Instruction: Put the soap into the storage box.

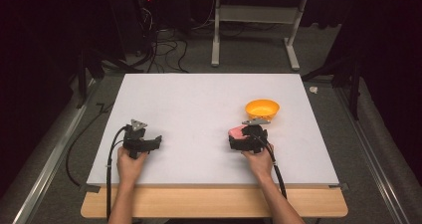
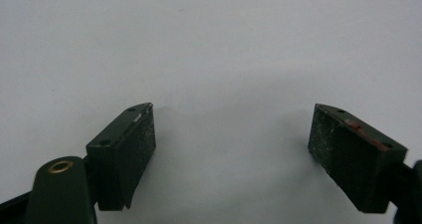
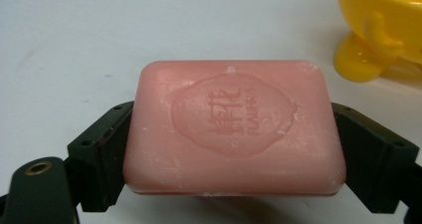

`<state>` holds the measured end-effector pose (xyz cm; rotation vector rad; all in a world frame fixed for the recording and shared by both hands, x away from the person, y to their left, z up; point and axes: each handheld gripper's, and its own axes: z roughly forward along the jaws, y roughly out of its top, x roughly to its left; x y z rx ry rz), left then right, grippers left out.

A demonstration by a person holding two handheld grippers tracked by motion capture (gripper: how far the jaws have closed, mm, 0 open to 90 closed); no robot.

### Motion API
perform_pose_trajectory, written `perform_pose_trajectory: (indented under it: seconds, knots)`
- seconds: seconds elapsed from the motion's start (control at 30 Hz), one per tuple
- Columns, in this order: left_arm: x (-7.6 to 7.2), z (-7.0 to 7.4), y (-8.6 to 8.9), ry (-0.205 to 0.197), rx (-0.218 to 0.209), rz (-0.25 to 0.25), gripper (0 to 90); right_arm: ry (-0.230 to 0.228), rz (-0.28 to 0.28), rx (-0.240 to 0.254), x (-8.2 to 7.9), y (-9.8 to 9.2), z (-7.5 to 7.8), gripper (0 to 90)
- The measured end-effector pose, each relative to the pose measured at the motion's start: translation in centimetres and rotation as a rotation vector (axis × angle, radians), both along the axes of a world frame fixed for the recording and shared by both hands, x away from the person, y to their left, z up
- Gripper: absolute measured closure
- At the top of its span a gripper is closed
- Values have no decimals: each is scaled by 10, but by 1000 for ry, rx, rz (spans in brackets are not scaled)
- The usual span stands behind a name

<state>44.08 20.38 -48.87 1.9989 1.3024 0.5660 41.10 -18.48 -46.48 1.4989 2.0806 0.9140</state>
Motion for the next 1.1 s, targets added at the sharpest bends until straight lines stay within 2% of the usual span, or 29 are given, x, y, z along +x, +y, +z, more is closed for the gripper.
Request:
perform_pose_trajectory:
  seconds: [0.33,0.5,0.63,1.1]
  knots:
    - [0,0,0,0,0,0,190,-14,34,30,-10,-19,16,136]
    - [0,0,0,0,0,0,190,-26,27,58,-14,-33,27,135]
    - [0,0,0,0,0,0,190,-32,26,70,-16,-39,31,136]
    - [0,0,0,0,0,0,191,-51,9,78,-26,-63,43,136]
